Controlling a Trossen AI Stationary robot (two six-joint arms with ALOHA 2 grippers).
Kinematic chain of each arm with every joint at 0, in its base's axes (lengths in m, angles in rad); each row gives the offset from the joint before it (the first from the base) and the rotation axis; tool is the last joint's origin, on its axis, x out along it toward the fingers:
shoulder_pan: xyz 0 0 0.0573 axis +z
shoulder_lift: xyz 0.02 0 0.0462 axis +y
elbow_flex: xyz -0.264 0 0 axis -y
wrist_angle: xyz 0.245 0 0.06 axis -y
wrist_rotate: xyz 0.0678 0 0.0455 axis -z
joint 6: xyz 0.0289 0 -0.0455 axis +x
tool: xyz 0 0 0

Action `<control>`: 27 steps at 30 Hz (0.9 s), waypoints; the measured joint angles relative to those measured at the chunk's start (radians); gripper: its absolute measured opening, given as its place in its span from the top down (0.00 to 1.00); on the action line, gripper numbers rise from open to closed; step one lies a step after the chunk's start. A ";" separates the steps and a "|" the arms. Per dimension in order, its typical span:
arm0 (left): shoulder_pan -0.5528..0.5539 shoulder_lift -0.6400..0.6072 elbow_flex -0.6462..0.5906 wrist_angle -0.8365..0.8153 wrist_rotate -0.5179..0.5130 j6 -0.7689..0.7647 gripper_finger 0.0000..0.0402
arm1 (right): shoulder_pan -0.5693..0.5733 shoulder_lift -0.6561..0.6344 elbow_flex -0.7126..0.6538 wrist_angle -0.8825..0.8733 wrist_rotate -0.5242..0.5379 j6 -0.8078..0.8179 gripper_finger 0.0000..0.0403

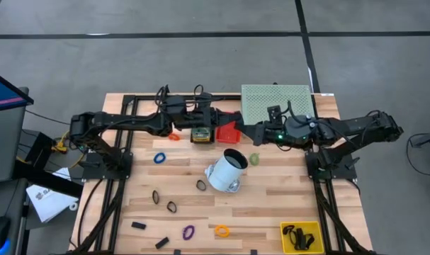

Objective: Pick & Place Office Desk Supplies
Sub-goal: Put the black rubber band into the yellow bin

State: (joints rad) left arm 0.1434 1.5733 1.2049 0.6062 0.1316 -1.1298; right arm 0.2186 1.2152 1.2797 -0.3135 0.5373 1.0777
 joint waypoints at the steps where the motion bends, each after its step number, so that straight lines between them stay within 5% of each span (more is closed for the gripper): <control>1: 0.004 -0.008 0.000 -0.004 0.002 0.006 0.95 | 0.004 0.000 0.000 -0.005 0.009 0.002 0.99; 9: 0.068 -0.097 0.000 -0.005 -0.005 0.125 0.82 | 0.031 -0.012 0.000 -0.135 0.012 0.052 1.00; 16: 0.133 -0.230 0.000 -0.175 0.001 0.246 0.77 | 0.131 -0.013 0.000 -0.402 0.004 0.234 1.00; 27: 0.210 -0.389 0.000 -0.469 -0.014 0.391 0.77 | 0.512 0.009 0.000 -0.827 -0.016 0.920 1.00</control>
State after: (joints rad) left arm 0.3531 1.1845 1.2045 0.1373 0.1171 -0.7385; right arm 0.7302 1.2238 1.2797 -1.1405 0.5213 1.9979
